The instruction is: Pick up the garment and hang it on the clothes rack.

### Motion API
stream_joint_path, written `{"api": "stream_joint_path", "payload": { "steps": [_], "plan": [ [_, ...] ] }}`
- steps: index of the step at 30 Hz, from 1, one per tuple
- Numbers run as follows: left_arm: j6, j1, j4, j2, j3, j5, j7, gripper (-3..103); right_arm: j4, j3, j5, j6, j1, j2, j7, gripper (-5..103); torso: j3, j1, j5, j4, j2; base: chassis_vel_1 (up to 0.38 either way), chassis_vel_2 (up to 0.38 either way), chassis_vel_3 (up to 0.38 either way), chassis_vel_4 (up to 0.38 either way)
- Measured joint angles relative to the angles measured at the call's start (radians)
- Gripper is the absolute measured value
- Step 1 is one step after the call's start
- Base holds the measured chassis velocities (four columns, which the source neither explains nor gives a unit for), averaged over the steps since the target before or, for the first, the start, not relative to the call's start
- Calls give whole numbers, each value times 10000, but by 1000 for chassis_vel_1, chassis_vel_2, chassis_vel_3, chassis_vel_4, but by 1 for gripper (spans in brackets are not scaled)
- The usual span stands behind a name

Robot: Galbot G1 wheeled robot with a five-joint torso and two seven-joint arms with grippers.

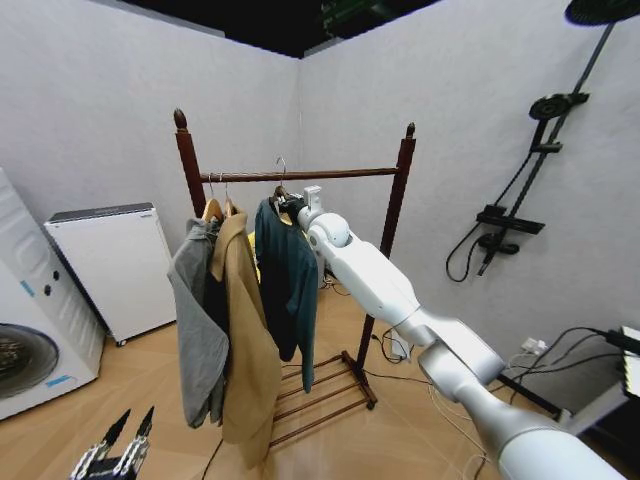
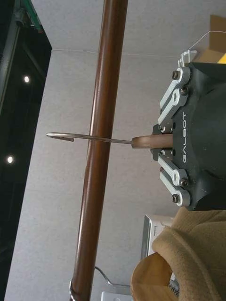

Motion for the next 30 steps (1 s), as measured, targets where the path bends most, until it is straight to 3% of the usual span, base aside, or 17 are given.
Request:
{"api": "stream_joint_path", "payload": {
  "steps": [18,20,22,25,26,28,30],
  "plan": [
    [0,0,0,0,0,0,0,46,285,-630,305,-229,52,-175,-28,7,0,0,0,1,0,0,0,0,0],
    [0,0,0,0,0,0,0,46,298,-654,324,-236,52,-176,23,12,0,0,0,2,0,0,0,0,0],
    [0,0,0,0,-1,0,0,46,285,-677,384,-278,51,-177,86,22,0,0,0,2,1,0,0,0,0],
    [0,0,0,0,0,0,0,46,282,-677,529,-320,47,-181,169,27,-1,0,0,1,0,0,0,0,0],
    [0,0,0,0,0,0,0,46,307,-678,615,-362,18,-188,231,38,0,0,0,1,0,0,0,0,0],
    [0,0,0,0,0,0,0,46,341,-678,618,-364,-6,-197,253,38,0,0,0,1,0,0,0,0,0],
    [0,0,0,0,0,0,0,46,615,-570,643,-362,-119,-259,363,49,0,0,0,3,0,0,0,0,0]
  ]
}}
